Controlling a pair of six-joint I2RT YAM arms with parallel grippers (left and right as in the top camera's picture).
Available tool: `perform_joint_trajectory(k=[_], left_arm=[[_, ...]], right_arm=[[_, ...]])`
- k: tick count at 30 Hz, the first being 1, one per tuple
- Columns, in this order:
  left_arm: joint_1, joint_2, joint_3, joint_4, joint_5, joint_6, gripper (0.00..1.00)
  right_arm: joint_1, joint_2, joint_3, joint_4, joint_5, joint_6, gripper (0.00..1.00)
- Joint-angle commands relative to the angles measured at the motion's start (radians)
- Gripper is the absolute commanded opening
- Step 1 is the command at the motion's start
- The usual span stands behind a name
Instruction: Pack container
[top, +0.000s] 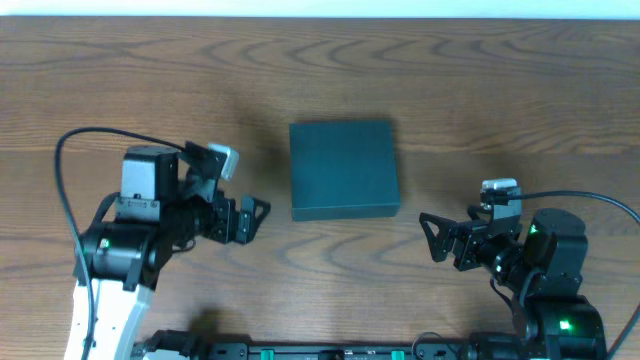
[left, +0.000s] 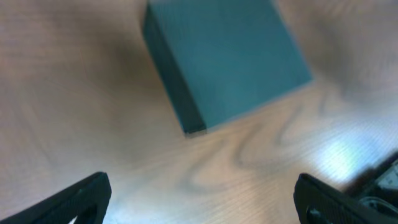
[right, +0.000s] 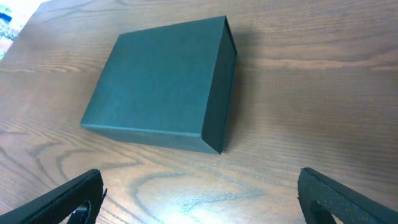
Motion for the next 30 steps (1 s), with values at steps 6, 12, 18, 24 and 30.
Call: perform_joint_trajectory(k=[6, 12, 18, 24, 30], left_arm=[[0.01, -0.39, -0.262, 0.34, -0.228, -0.16, 0.95], [0.078, -0.686, -0.535, 0.424, -0.299, -0.251, 0.95], [0.114, -0.806, -0.706, 0.484, -0.3, -0.282, 0.95], [0.119, -0.933, -0.865, 0.582, -0.299, -0.296, 0.95], [0.119, -0.978, -0.915, 0.632, -0.307, -0.311, 0.95]], right_arm=[[-0.007, -0.002, 0.01, -0.001, 0.0, -0.011, 0.99], [-0.007, -0.002, 0.01, -0.001, 0.0, -0.011, 0.99], [-0.007, -0.002, 0.01, -0.001, 0.0, -0.011, 0.99], [-0.007, -0.002, 0.01, -0.001, 0.0, -0.011, 0.99], [-0.007, -0.002, 0.01, -0.001, 0.0, -0.011, 0.99]])
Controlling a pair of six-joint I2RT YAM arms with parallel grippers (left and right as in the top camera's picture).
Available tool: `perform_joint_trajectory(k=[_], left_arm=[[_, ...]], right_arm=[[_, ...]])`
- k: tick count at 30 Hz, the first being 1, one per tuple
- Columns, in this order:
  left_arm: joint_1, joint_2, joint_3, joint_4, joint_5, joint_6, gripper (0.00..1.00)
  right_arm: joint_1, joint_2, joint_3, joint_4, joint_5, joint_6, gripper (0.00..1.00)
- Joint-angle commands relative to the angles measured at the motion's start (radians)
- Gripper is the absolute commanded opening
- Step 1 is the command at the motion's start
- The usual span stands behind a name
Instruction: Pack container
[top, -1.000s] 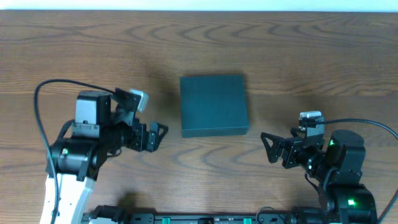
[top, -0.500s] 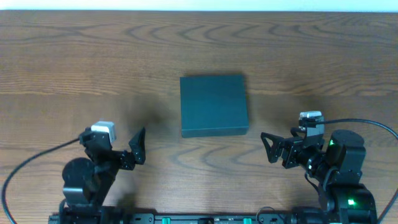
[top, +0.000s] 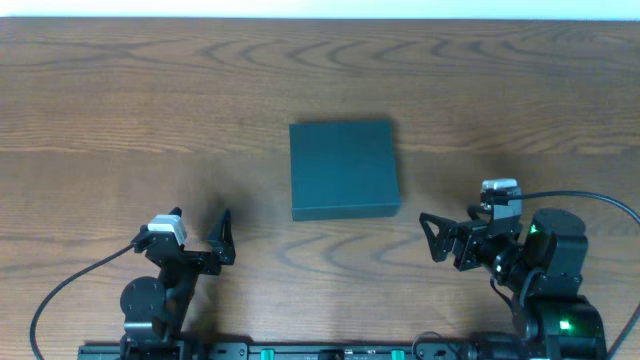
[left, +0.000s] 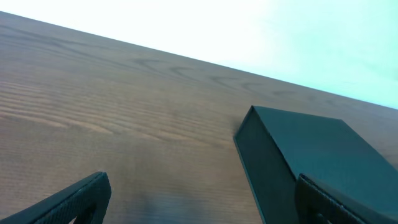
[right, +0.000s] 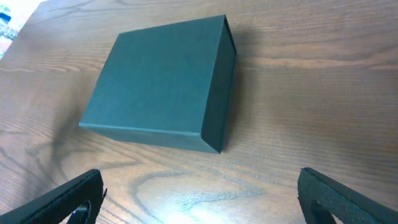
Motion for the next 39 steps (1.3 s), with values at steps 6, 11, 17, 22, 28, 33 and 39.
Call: perform_joint_trajectory(k=[6, 11, 17, 22, 28, 33, 39], left_arm=[[0.006, -0.007, -0.031, -0.002, -0.016, -0.015, 0.95], [0.006, -0.007, -0.031, -0.002, -0.016, -0.015, 0.95], [0.006, -0.007, -0.031, -0.001, -0.016, -0.015, 0.95], [0.006, -0.007, -0.031, -0.002, -0.016, -0.015, 0.95], [0.006, -0.007, -0.031, -0.002, -0.016, -0.015, 0.95], [0.006, -0.007, -0.031, -0.002, -0.016, -0.015, 0.95], [0.006, -0.007, -0.031, -0.002, -0.016, -0.015, 0.95]], right_arm=[[-0.006, -0.002, 0.011, 0.0, 0.0, -0.01, 0.99], [-0.006, -0.002, 0.011, 0.0, 0.0, -0.01, 0.99], [-0.006, -0.002, 0.011, 0.0, 0.0, -0.01, 0.99], [0.008, -0.016, 0.011, -0.014, 0.057, -0.034, 0.99], [0.042, -0.201, -0.137, 0.097, 0.346, -0.063, 0.99], [0.03, -0.41, -0.398, 0.258, 0.327, -0.061, 0.99], [0.031, -0.532, -0.503, 0.32, 0.323, -0.054, 0.99]])
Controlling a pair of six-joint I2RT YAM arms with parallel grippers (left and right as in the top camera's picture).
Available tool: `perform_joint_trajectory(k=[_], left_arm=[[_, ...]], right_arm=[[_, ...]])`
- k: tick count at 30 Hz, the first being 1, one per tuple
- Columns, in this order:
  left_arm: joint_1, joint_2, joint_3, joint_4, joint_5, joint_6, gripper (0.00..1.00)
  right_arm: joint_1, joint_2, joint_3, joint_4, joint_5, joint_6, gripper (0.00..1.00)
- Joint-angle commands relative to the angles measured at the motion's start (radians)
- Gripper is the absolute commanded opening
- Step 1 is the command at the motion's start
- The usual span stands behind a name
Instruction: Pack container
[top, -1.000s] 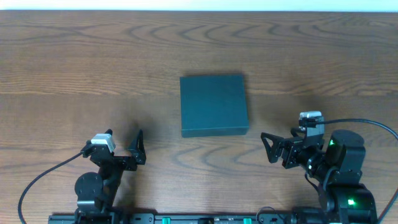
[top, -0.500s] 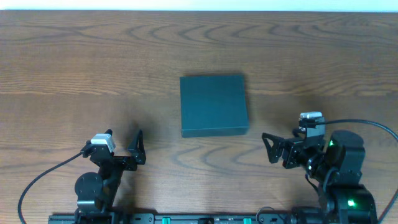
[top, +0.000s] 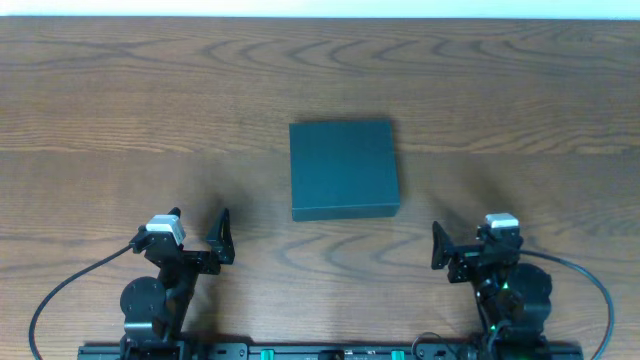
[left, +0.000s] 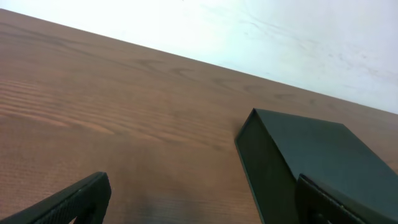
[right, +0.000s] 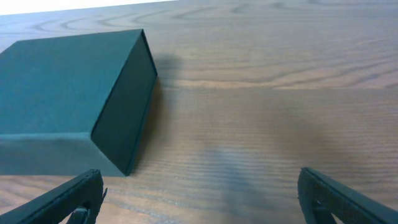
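Note:
A closed dark green box (top: 344, 168) sits at the middle of the wooden table; it also shows in the left wrist view (left: 311, 162) and the right wrist view (right: 68, 99). My left gripper (top: 200, 245) rests low at the near left edge, open, with nothing between its fingers (left: 68, 202). At the near right edge my right gripper (top: 462, 250) stands open too, nothing between its fingers (right: 348, 199). Both are well short of the box.
The wooden table (top: 120, 100) runs to a white back edge. A black rail with green parts (top: 330, 352) lies along the near edge between the two arm bases.
My right arm has drawn back and down toward the near edge, so the box now sits at the left of its view. The left arm and the box have not moved.
At first my left arm was raised over the table left of the box, and the right arm stood out at the right. Then the left arm was folded down at the near edge. Now the right arm is folded down too. The box stayed put and shut.

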Motion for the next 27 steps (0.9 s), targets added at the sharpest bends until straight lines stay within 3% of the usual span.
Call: perform_joint_trajectory(k=[1, 5, 27], left_arm=[[0.006, -0.006, -0.029, -0.005, -0.006, 0.0, 0.95], [0.006, -0.006, -0.029, -0.005, -0.006, 0.0, 0.95], [0.006, -0.006, -0.029, -0.005, -0.006, 0.0, 0.95]], right_arm=[[-0.004, -0.048, -0.006, 0.014, 0.009, -0.012, 0.99], [-0.005, -0.124, -0.006, 0.014, 0.009, -0.011, 0.99], [-0.004, -0.119, -0.007, 0.019, 0.01, -0.011, 0.99]])
